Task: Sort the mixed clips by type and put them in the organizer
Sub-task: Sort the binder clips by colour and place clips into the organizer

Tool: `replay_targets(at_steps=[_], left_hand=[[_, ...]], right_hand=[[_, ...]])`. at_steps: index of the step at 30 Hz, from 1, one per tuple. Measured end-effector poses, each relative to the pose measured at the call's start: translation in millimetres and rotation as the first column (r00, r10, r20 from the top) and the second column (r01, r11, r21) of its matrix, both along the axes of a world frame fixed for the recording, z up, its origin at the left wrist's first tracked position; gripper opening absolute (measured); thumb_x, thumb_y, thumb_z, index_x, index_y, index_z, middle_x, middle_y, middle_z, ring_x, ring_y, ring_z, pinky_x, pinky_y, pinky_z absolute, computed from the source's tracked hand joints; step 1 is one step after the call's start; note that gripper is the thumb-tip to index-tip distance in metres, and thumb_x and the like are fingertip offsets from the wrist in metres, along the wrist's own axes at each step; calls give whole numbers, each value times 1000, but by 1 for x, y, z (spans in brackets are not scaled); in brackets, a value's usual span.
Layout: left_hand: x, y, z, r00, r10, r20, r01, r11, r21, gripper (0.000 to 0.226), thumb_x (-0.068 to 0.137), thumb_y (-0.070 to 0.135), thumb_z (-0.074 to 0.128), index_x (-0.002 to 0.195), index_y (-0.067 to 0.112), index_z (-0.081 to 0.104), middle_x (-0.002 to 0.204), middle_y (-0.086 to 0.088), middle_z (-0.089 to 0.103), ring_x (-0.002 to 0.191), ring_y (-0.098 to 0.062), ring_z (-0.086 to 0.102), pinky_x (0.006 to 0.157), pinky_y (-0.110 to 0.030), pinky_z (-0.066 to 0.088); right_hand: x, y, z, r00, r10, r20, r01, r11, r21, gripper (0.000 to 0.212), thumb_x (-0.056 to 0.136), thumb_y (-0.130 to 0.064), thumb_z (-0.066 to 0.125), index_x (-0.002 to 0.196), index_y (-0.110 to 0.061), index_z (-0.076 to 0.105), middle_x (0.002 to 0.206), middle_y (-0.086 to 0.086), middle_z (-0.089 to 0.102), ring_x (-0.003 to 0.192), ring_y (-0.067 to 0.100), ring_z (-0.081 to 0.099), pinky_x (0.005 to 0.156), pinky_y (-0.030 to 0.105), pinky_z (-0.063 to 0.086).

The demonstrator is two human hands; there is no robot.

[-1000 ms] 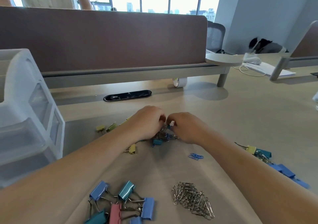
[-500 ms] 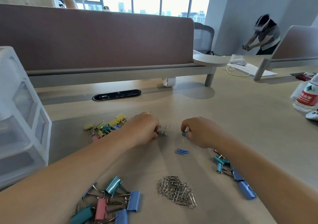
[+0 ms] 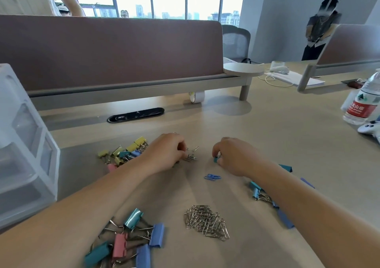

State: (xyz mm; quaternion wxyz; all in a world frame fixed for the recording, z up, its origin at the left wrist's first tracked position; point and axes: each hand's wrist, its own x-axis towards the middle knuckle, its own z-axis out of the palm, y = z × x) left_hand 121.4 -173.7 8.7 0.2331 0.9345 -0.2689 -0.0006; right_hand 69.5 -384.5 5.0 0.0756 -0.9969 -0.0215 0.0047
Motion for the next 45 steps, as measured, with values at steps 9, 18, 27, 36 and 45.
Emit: replay_targets(at_steps=[9,18,27,36,45], left_hand=[[-28,-37,6,986,-126,-108,123,992,-33,8,90,15,65,90,18,72,85,8,67,78,-6,59,57,-4,37],[-41,-45,1,978,-186,-95,185,982,-27,4,86,17,69,86,21,70,79,8,65,75,-11,59,67,-22,44],[-15,-2,9,997,-27,76,18,993,118,11,89,16,60,89,21,70,90,5,64,86,-15,57,73,-30,45],[0,37,4,993,-26,115,-8,958,287,14,88,22,63,96,27,73,93,2,62,93,-19,59,80,-35,50],[1,33,-2,992,-84,91,54,954,295,28,90,46,61,94,20,72,91,-1,61,89,-20,58,81,-41,50]], right_hand=[[-19,-25,6,996,-77,-34,74,994,-84,24,88,-13,54,105,-23,68,108,1,56,102,24,55,82,33,48],[-24,-23,11,995,-84,52,89,990,-109,22,93,-24,53,106,-16,69,109,4,59,108,24,53,86,35,49],[-6,21,12,997,24,79,-32,995,97,27,95,-22,52,118,-22,67,124,-3,58,113,19,56,90,29,44],[27,43,4,999,44,-30,-40,989,142,43,89,-33,62,128,-15,63,133,5,59,118,24,57,99,33,46],[35,56,-3,993,116,22,-118,981,155,21,79,-36,71,68,-26,56,80,-5,50,75,18,52,56,26,34]])
